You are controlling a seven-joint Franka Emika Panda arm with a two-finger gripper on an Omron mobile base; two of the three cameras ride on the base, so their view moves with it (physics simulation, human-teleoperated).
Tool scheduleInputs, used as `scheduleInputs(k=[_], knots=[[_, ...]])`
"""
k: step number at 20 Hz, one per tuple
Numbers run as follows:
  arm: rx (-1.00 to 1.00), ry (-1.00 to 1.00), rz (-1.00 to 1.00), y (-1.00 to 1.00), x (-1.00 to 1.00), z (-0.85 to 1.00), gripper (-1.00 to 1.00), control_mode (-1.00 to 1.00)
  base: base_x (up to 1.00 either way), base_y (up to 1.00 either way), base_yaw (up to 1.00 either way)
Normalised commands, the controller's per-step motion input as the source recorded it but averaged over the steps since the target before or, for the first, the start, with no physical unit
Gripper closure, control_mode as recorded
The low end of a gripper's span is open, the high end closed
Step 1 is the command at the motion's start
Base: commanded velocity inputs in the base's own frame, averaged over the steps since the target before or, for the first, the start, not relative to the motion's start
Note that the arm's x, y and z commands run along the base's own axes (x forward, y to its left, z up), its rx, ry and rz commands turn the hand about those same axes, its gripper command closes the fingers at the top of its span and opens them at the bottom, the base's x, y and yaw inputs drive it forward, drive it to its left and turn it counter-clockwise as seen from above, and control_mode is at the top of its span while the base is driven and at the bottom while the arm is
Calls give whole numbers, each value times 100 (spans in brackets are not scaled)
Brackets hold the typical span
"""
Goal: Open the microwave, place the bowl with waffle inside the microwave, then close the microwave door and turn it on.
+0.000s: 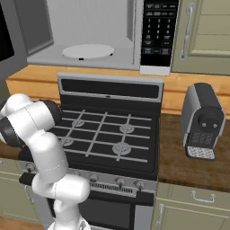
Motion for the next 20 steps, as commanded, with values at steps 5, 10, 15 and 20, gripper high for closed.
scheduleInputs(k=[5, 10, 15, 20], knots=[[-1, 0, 0, 21, 11, -15, -100, -100, 0, 0, 0], [0, 0, 0, 25, 3, -7, -100, -100, 0, 0, 0], [0, 0, 0, 10, 0, -9, 100, -100, 0, 0, 0], [0, 1, 0, 0, 0, -5, 100, -100, 0, 0, 0]])
